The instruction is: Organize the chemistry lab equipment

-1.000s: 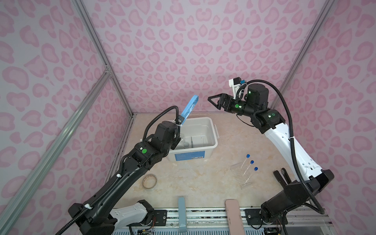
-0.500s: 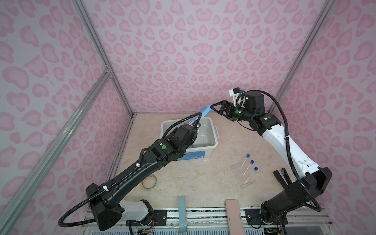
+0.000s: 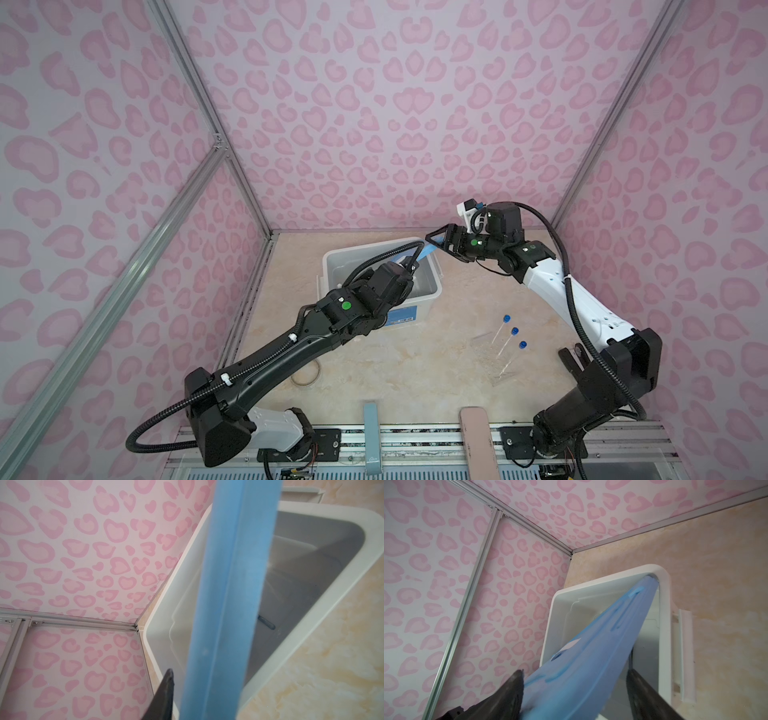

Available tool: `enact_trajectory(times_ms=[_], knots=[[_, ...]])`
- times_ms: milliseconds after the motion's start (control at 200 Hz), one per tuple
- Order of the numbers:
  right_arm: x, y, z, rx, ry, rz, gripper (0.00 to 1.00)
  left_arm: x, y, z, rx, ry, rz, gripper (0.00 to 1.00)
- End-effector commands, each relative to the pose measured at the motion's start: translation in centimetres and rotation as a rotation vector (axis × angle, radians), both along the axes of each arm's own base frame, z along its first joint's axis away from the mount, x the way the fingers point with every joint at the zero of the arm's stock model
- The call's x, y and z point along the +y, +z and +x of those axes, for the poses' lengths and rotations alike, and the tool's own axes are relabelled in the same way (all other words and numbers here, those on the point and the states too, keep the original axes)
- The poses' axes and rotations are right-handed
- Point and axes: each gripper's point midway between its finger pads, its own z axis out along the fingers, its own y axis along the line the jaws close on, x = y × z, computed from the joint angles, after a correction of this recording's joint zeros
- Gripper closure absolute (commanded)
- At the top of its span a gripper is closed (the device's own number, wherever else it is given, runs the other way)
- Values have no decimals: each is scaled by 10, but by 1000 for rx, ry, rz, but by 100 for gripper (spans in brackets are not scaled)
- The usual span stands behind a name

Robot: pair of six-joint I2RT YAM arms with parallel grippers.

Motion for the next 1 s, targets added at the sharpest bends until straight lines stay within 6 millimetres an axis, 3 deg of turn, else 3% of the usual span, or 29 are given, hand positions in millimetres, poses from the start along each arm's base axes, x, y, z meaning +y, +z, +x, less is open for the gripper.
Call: enact_trajectory(times_ms=[0, 80, 150, 420, 635, 805, 995], knots=[[-2, -18, -3, 28, -1, -16, 27, -4, -5, -2, 4, 8, -55, 69], [-4, -27, -6, 45, -2, -21, 30, -6, -11, -6, 23, 1, -77, 68], [-5, -33, -8, 55, -3, -23, 30, -8, -15, -10, 37, -2, -103, 56], [-13, -65, -16, 108, -2, -63, 33, -14, -35, -30, 129, -24, -252, 28], [-16, -92, -19, 162, 14, -80, 33, -14, -61, -45, 197, -5, -373, 26], [-22, -111, -24, 184, 14, -131, 33, -6, -73, -44, 203, 44, -340, 27], [-31, -115, -26, 168, -8, -162, 31, -4, -79, -47, 210, 75, -378, 21]])
